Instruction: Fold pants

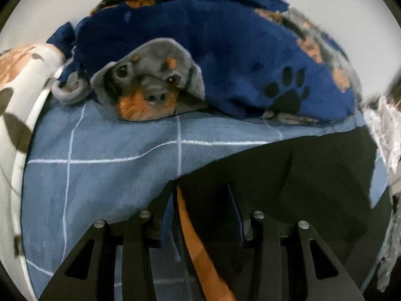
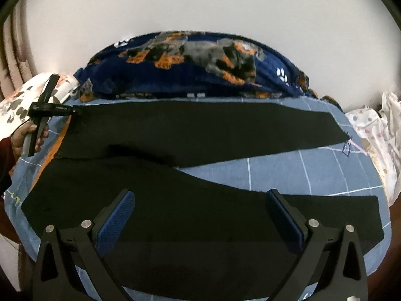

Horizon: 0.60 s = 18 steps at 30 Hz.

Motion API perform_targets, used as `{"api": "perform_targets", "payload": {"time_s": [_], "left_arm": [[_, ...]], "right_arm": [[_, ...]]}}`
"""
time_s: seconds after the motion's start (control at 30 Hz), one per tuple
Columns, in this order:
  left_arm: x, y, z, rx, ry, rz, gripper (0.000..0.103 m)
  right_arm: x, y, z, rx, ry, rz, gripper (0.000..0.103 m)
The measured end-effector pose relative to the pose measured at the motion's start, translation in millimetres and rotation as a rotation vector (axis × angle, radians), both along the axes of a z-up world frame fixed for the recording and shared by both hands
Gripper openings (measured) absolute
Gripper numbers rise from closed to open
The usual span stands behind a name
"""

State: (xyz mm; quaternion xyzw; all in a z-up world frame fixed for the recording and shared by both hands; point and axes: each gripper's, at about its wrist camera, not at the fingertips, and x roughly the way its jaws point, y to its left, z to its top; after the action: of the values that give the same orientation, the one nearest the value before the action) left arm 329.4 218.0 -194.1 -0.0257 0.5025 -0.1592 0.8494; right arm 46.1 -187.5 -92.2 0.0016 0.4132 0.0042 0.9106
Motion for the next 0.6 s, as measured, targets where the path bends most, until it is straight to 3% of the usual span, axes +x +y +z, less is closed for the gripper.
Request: {"api": "perform_targets", "payload": {"time_s": [0.13,0.2,0.3,0.4,0.47,0.6], "left_arm": [[2.3,-10.3,-2.3,0.005,-0.010,-0.022,0.040],[-1.7,-12.2,-2.2,-0.021,-0.011,-0.015,0.022],[-16.3,-14.6,12.4,-0.069,-0.061,0.024,0.013],[-58.3,-33.4,46.0,-0.117,-0.160,0.027,0.011],[-92.7,-50.2,70.8,-0.105,-0.239,-0.003,0.011],[-171.2,-69.5,104.9,-0.191,-0.322,-0.076,0.011]], "right_arm": [[3.8,-0.6,-4.4,0.014,0.011,-0.002,0.103],[4.9,-0.2,-5.6,0.017,0.011,0.002,0.103],[10.0,-1.2,-5.8,0.052,0.019,0.016,0.103],[18.8,-9.3,1.6,0.163,0.010,0.044,0.103],[27.4,-17.8,8.6,0.266,-0.002,0.063,0.103],[70.6,-33.9,19.0,0.582,0.025,0.113,0.103]]}}
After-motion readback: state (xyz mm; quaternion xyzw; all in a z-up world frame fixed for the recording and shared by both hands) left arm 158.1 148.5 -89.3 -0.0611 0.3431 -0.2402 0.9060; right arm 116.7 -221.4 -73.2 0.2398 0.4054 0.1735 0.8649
